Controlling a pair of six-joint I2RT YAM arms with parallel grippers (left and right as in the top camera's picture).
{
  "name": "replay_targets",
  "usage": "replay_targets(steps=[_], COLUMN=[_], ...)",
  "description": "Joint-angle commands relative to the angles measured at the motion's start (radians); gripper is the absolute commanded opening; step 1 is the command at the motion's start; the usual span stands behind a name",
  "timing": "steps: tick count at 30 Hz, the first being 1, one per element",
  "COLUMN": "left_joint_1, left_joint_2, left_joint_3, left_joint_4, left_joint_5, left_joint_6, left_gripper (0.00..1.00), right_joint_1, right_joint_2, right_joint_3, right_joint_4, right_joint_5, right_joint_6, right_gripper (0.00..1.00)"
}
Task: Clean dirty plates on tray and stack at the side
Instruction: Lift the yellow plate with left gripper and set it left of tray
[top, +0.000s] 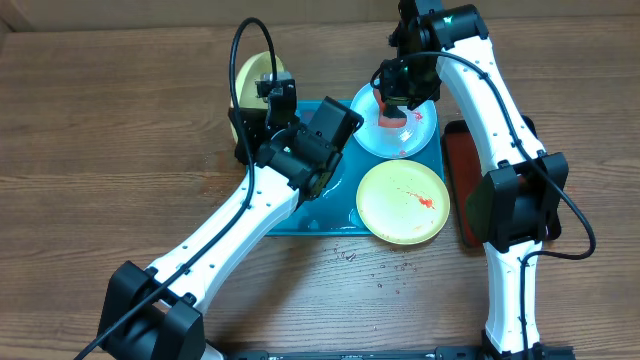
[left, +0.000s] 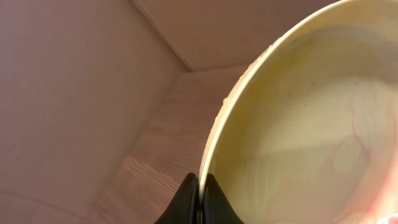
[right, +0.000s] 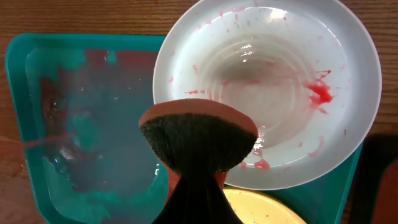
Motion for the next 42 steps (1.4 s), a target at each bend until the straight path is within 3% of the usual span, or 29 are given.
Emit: replay_targets(steps=[1, 9, 13, 22, 26, 31, 34, 42], left_joint_1=[-0.018, -0.033, -0.032, 0.096, 0.271, 0.552, 0.710, 0.953], left_joint_2=[-0.020, -0.020, -0.020, -0.020, -0.020, -0.020, -0.017, 0.020], left_joint_3=[0.024, 0.024, 0.024, 0.024, 0.024, 0.024, 0.024, -0.048], left_joint_4=[0.010, 0.024, 0.016, -0.063, -0.112, -0.126, -0.139, -0.094], left_joint_5=[-0.161, -0.166, -0.078, 0.597, 0.881, 1.349, 1.505, 1.361], left_joint_6=[-0.068, -0.068, -0.045, 0.094, 0.096, 0.187, 0.208, 0.126], left_gripper=[0.04, 0.04, 0.04, 0.04, 0.05, 0.04, 0.04, 0.04], right_joint_1=[0.003, 0.003, 0.003, 0.003, 0.003, 0.003, 0.003, 0.003], right_joint_2=[-0.042, -0.042, -0.042, -0.042, -0.042, -0.042, -0.042, -0.042], right_joint_3=[0.034, 0.034, 0.034, 0.034, 0.034, 0.034, 0.034, 0.034], right_joint_4=[0.002, 0.002, 0.002, 0.002, 0.002, 0.002, 0.003, 0.014], right_joint_5=[0.011, 0.011, 0.010, 0.010, 0.011, 0.011, 0.010, 0.010], right_joint_6=[-0.006, -0.006, -0.006, -0.006, -0.006, -0.006, -0.006, -0.006], right_gripper=[0.04, 0.04, 0.04, 0.04, 0.04, 0.04, 0.04, 0.04])
